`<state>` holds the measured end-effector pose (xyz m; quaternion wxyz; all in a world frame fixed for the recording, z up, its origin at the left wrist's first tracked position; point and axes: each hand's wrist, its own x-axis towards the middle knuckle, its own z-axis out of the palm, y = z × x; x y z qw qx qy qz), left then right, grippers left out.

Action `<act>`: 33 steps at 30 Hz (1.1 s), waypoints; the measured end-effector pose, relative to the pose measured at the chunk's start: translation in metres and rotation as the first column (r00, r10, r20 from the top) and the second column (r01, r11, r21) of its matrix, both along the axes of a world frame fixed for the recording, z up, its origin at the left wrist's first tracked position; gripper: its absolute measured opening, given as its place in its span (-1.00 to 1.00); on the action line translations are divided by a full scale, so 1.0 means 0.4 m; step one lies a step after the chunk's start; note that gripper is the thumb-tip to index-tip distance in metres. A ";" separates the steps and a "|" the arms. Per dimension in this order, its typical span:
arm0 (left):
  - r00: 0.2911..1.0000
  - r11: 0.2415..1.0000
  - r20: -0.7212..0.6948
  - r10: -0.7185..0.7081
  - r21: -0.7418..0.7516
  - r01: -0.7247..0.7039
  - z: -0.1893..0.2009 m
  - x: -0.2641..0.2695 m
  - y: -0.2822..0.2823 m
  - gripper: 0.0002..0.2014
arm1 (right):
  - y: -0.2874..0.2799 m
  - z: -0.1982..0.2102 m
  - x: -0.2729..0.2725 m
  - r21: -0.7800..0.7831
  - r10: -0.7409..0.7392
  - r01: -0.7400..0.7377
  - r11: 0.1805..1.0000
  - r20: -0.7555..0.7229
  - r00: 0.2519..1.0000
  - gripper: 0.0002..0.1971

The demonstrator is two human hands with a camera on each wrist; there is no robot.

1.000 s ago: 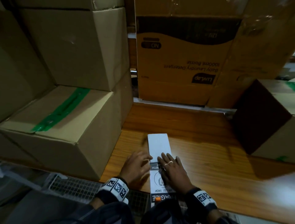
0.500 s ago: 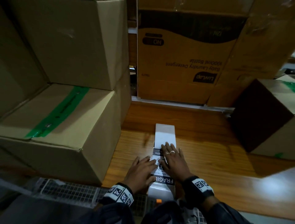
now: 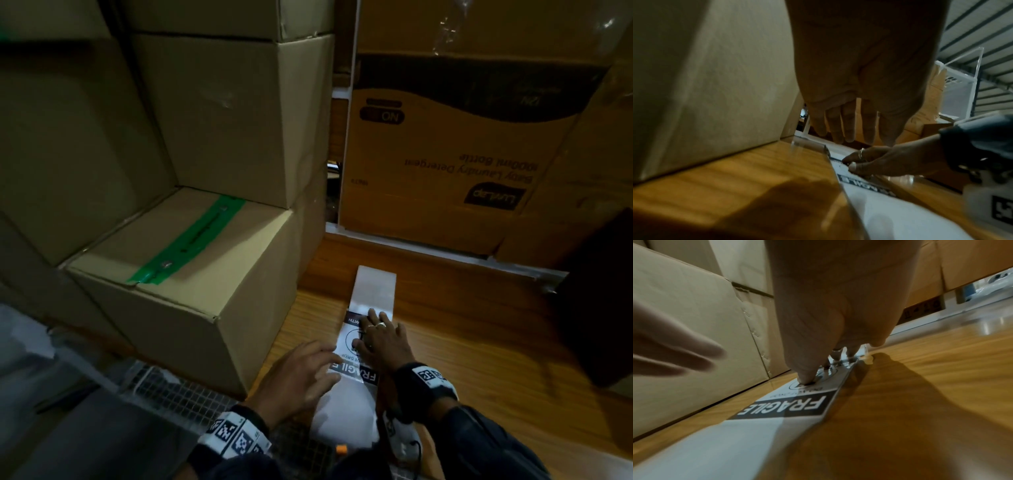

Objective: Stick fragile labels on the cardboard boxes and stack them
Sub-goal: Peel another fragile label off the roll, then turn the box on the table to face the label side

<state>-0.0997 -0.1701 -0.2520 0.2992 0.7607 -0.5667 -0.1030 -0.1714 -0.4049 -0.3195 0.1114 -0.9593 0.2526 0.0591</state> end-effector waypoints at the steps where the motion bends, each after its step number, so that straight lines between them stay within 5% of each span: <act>1: 1.000 0.999 0.002 0.021 -0.047 -0.021 0.024 -0.002 0.009 -0.61 | -0.003 0.003 0.007 0.010 -0.005 0.005 1.000 -0.001 1.000 -0.39; 6: 0.987 0.934 0.028 0.156 -0.330 -0.138 0.168 -0.021 0.080 -0.77 | 0.046 0.065 0.026 0.170 -0.014 -0.015 0.985 0.172 0.985 -0.27; 9: 0.950 0.832 0.047 0.309 -0.497 -0.246 0.245 -0.010 0.146 -0.80 | 0.120 0.138 0.049 0.369 -0.002 -0.129 0.921 0.334 0.943 -0.25; 17: 0.774 0.559 0.003 0.633 -0.693 -0.455 0.318 0.053 0.269 -0.87 | 0.247 0.370 0.145 0.564 -0.101 -0.328 0.758 0.597 0.796 -0.30; 22: 0.607 0.366 -0.096 0.789 -0.720 -0.590 0.309 0.097 0.349 -0.84 | 0.308 0.437 0.159 0.655 -0.203 -0.344 0.673 0.611 0.765 -0.09; 26: 0.485 0.222 -0.290 0.825 -0.623 -0.750 0.265 0.169 0.413 -0.76 | 0.412 0.458 0.128 0.612 -0.104 -0.433 0.662 0.647 0.755 0.08; 33: 0.426 0.253 -0.477 0.769 -0.384 -0.888 0.213 0.234 0.442 -0.53 | 0.518 0.414 0.115 0.433 0.095 -0.492 0.755 0.670 0.736 -0.23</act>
